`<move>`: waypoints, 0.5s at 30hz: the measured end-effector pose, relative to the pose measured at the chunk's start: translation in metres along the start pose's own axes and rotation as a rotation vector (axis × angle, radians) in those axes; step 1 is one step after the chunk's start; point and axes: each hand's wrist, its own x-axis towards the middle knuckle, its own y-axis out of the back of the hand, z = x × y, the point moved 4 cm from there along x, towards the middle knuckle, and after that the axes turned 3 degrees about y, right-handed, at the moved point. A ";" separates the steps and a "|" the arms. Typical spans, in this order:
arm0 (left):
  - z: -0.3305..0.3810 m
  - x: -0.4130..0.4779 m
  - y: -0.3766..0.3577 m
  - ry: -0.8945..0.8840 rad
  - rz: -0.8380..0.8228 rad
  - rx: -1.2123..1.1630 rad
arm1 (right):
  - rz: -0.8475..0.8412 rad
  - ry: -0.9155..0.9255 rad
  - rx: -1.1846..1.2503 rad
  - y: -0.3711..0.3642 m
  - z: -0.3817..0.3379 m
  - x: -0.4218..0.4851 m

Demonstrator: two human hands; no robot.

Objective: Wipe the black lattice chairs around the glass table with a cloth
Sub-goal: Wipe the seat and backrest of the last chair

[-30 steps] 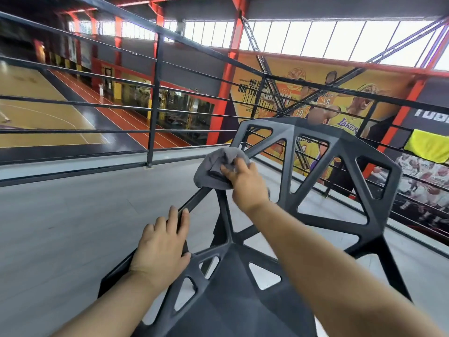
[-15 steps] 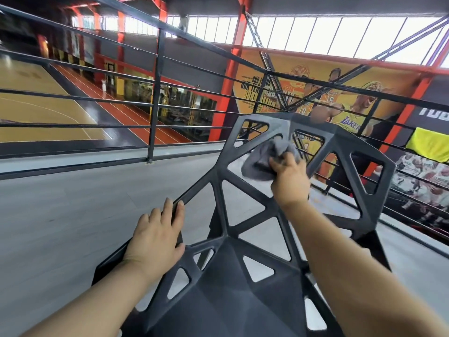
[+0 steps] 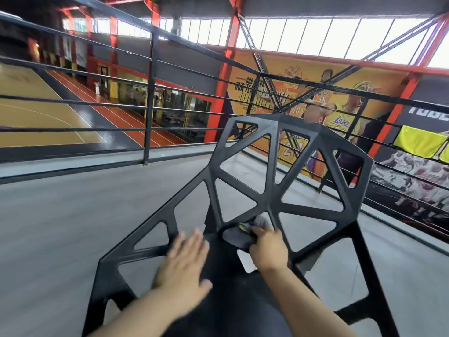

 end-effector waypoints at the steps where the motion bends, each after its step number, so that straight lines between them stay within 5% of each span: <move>1: 0.015 -0.006 -0.011 -0.070 -0.068 -0.044 | 0.097 0.038 0.058 0.012 -0.011 0.004; 3: 0.020 -0.009 -0.025 -0.125 0.002 -0.071 | 0.294 0.100 0.223 0.040 -0.035 0.013; 6: 0.017 -0.006 -0.040 -0.088 -0.145 -0.104 | 0.525 0.227 0.310 0.068 -0.072 0.031; 12: 0.013 -0.004 -0.040 -0.040 -0.082 -0.179 | 0.097 0.396 -0.052 0.020 -0.109 0.083; 15: 0.010 -0.001 -0.046 -0.044 -0.075 -0.203 | 0.115 0.368 -0.073 0.009 -0.089 0.079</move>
